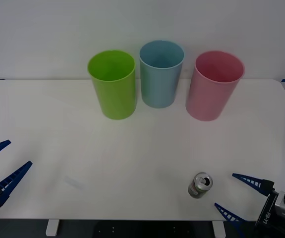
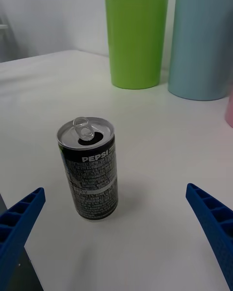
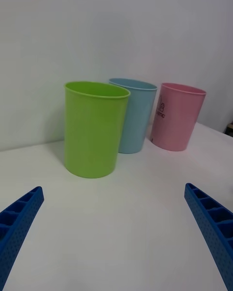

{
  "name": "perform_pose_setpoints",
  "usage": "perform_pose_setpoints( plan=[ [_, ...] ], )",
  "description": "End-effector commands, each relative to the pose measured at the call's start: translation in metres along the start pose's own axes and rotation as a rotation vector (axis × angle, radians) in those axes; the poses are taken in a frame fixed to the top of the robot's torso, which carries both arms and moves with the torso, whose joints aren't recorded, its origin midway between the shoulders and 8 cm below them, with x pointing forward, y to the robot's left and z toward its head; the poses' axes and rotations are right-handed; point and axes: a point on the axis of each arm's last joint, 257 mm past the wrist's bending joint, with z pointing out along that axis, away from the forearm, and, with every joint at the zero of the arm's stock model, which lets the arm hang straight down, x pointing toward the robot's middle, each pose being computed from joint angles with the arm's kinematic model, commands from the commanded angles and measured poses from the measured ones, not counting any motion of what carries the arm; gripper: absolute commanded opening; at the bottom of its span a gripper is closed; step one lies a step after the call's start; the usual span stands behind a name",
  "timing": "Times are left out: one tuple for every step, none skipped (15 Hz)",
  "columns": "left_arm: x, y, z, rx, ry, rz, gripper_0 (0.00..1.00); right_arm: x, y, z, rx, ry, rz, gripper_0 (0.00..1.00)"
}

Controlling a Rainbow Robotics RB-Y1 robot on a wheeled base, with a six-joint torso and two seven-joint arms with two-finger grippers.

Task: Grasp the object on the table and drop it into the matching bin: aluminum can to the light blue bin, PET bottle to the pink bin.

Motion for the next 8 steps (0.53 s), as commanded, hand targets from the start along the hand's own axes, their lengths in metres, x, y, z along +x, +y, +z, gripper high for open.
perform_pose_setpoints(
  plan=[
    [0.0,0.0,0.0,0.0,0.0,0.0,1.0,0.005,0.005,0.014,-0.001,0.008,0.004,1.0],
    [0.0,0.0,0.0,0.0,0.0,0.0,1.0,0.005,0.007,0.02,-0.001,0.006,0.004,1.0],
    [0.0,0.0,0.0,0.0,0.0,0.0,1.0,0.006,0.007,0.026,0.0,0.008,0.004,1.0],
    [0.0,0.0,0.0,0.0,0.0,0.0,1.0,0.006,0.009,0.033,-0.004,0.008,0.001,1.0],
    [0.0,0.0,0.0,0.0,0.0,0.0,1.0,0.008,0.01,0.038,-0.001,0.012,0.003,1.0],
    [0.0,0.0,0.0,0.0,0.0,0.0,1.0,0.008,0.011,0.044,-0.001,0.013,0.001,1.0],
    [0.0,0.0,0.0,0.0,0.0,0.0,1.0,0.009,0.012,0.05,0.0,0.016,0.003,1.0],
    [0.0,0.0,0.0,0.0,0.0,0.0,1.0,0.009,0.012,0.054,0.001,0.017,0.002,1.0]
  ],
)
